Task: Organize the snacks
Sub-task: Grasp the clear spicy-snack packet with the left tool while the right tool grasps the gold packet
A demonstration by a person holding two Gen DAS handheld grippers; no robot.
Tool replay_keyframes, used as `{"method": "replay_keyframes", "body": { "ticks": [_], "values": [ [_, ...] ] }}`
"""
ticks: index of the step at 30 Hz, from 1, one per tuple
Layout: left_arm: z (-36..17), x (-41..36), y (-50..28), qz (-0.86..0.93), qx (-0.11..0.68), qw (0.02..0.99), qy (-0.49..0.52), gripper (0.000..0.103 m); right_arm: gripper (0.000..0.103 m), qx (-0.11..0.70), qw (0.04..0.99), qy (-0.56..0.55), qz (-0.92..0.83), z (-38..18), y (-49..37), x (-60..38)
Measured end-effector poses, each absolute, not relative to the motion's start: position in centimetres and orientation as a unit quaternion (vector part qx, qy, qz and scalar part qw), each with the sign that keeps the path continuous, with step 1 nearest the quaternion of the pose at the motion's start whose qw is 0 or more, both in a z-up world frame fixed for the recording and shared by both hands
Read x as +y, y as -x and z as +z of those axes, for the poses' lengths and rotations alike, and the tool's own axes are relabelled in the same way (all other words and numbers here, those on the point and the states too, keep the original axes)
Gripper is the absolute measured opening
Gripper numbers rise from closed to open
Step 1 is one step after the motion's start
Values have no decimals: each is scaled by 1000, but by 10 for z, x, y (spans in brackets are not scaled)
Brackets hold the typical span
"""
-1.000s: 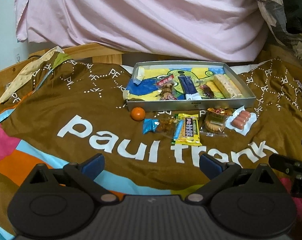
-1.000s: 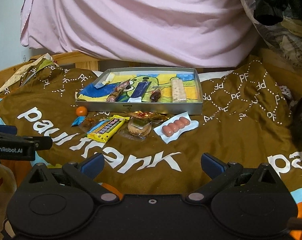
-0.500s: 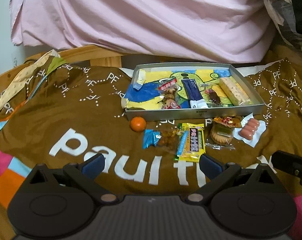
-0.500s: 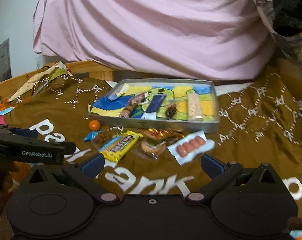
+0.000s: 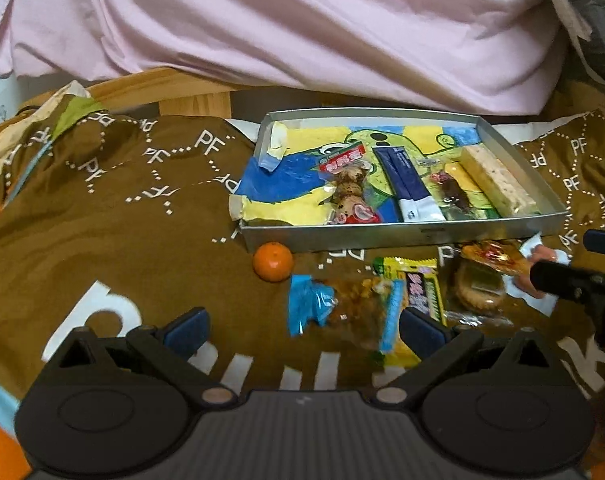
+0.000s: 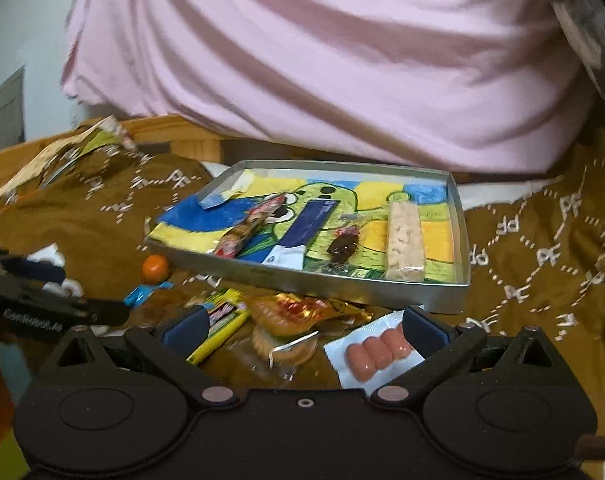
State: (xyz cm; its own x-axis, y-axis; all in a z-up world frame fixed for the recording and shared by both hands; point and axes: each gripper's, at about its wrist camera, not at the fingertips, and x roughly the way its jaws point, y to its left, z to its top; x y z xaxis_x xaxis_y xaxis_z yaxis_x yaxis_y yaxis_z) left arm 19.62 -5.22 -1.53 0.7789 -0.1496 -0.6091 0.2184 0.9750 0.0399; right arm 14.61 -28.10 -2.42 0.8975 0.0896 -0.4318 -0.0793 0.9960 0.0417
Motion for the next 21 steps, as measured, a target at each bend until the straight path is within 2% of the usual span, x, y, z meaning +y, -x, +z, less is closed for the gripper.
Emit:
{"method": "replay_keyframes", "body": {
  "ticks": [11,14,16,21],
  "values": [
    [-33,-59,-240,-133,353,924,-70,103,101,247,962,-94,70,-38,-194,-292],
    [-37,-62,-244,-145,361,918,-73,102,96,264,956,-108,74,-44,-201,-292],
    [-38,-63,-244,-163,357,917,-68,98,90,272,952,-117,80,-48,-204,-292],
    [-38,-61,-249,-185,367,910,-52,85,85,279,945,-144,90,-50,-204,-296]
  ]
}}
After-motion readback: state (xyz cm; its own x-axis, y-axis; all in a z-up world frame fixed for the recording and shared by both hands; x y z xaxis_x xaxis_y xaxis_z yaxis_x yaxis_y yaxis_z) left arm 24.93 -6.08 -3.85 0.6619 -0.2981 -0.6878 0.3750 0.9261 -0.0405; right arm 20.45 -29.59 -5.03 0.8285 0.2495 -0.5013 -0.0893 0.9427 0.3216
